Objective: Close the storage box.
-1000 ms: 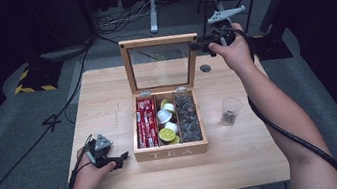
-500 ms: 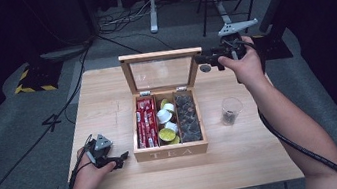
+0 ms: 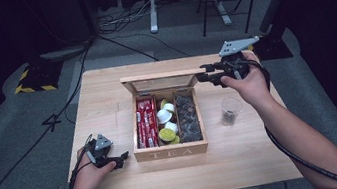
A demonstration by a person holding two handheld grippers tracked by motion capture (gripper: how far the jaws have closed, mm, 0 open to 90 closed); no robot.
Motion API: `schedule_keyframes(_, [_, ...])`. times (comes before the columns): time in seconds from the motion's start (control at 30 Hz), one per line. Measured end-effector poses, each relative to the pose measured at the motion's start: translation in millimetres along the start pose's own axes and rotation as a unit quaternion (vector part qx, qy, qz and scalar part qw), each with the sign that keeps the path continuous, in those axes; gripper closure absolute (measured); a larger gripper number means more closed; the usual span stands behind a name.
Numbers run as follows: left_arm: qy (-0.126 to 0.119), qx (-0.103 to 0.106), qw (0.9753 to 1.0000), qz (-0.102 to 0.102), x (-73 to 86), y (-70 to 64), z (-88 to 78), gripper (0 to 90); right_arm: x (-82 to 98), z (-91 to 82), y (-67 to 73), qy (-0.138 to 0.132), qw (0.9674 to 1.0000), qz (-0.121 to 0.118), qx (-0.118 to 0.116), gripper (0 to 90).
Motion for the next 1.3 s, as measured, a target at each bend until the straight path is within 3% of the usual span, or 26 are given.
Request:
schedule_keyframes(0.23, [0.0, -0.001, 1.0, -0.001, 0.0, -0.1, 0.0, 18.8, 21.0, -2.2, 22.1, 0.026, 0.9995, -0.019, 0.006, 57.6])
schedule_keyframes(0.6, [-0.001, -0.007, 1.0, 0.0, -0.6, 0.4, 0.4, 18.7, 44.0, -1.0, 38.1, 0.031, 0.9994, -0.015, 0.003, 53.6])
schedule_keyframes(0.93, [0.0, -0.004, 1.0, -0.008, -0.7, -1.3, 0.8, 18.5, 71.4, 1.7, 55.6, 0.036, 0.9988, -0.031, 0.012, 51.5])
schedule_keyframes(1.3, [-0.001, -0.006, 1.0, -0.002, -1.3, -0.5, 1.2, 18.4, 98.3, 5.2, 70.9, 0.039, 0.9984, -0.036, 0.019, 50.2])
Point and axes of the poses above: each handheld gripper's, and its own axes: z roughly forward along the jaws, x roughly out of its underside, y roughly to its left, the point moved 9 cm from there along z, roughly forward along the jaws, and after that the axes turned 5 degrees about -x, right-handed, at the moved point
